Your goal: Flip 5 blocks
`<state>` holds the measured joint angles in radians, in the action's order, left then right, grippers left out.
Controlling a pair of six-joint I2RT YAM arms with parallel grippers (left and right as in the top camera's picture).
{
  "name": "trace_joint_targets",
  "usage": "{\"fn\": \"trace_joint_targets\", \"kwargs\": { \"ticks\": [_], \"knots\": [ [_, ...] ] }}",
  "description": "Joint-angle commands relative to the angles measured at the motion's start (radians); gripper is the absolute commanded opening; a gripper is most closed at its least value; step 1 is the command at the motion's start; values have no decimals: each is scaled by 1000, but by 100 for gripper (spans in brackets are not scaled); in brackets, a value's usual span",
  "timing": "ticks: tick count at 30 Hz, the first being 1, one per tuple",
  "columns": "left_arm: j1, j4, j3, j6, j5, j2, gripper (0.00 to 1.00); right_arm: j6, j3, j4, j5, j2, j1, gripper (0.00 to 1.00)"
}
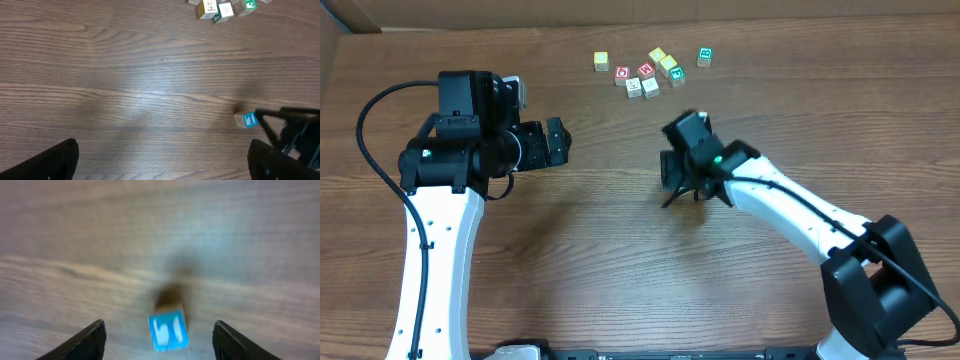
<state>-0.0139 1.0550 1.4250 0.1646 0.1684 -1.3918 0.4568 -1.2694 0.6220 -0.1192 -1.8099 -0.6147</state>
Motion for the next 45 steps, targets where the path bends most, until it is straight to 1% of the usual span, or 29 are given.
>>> {"fn": "trace_joint_targets", "kwargs": {
  "ticks": [1,7,11,12,15,17,18,20,21,25,27,29,30,45],
  "knots": [
    [1,-1,21,-8,1,-2,100,-47,1,9,18,-2,27,71],
    [1,0,21,-8,1,-2,100,-117,54,-46,91,-47,18,70],
    [1,0,21,-8,1,-2,100,-125,68,-64,97,-79,9,70],
    [1,0,21,-8,1,-2,100,-124,68,-67,99,-85,5,65],
    [2,0,21,-8,1,-2,100,-125,71,-69,98,-89,1,59],
    [1,-1,21,-8,1,-2,100,-125,72,-71,95,-95,2,54],
    [1,-1,21,-8,1,-2,100,-125,72,-76,95,-105,2,53],
    [1,0,21,-8,1,-2,100,-125,72,-79,95,-118,2,47],
    [1,0,21,-8,1,-2,100,-125,72,-78,95,-124,2,45],
    [1,0,21,-8,1,-2,100,-124,66,-85,77,-121,2,44],
    [1,0,21,-8,1,-2,100,-124,50,-82,61,-120,4,40],
    [1,0,21,-8,1,-2,100,-124,33,-69,60,-118,6,32],
    [1,-1,21,-8,1,-2,100,-121,23,-59,60,-116,7,31],
    [1,0,21,-8,1,-2,100,-102,11,-49,19,-114,10,33]
  ]
}}
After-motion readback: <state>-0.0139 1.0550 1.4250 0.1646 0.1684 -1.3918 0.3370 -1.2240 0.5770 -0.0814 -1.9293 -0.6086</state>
